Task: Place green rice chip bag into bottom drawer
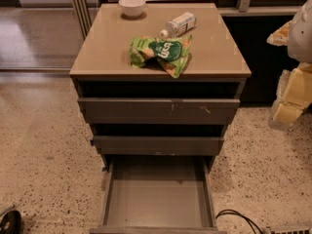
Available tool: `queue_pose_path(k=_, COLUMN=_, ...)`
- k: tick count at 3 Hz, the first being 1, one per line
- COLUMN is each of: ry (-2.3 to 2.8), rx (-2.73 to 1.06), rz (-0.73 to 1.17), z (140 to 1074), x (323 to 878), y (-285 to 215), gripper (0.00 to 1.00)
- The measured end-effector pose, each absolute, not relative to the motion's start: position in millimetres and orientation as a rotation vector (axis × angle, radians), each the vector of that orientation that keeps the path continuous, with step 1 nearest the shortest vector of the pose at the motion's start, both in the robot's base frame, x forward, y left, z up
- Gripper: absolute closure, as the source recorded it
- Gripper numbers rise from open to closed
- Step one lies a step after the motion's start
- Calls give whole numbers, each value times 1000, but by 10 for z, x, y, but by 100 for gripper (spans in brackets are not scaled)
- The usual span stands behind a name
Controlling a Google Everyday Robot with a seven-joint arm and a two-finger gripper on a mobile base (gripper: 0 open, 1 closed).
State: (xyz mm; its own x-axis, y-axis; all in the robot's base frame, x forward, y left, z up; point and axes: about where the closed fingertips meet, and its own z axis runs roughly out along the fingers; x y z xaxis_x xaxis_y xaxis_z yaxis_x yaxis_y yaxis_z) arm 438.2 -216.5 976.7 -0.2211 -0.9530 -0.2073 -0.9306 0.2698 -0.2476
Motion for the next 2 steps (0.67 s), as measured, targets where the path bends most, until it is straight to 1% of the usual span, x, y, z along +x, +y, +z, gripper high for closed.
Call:
queue_pose_path(k=1, ry=2220, rx=-1718, rz=-105, z=9794, x=4407, y=-2153, gripper=0)
queue_pose_path(k=2, ry=2157, rx=-1724, rz=-114, z=9866, x=4697, y=-2047, gripper=0)
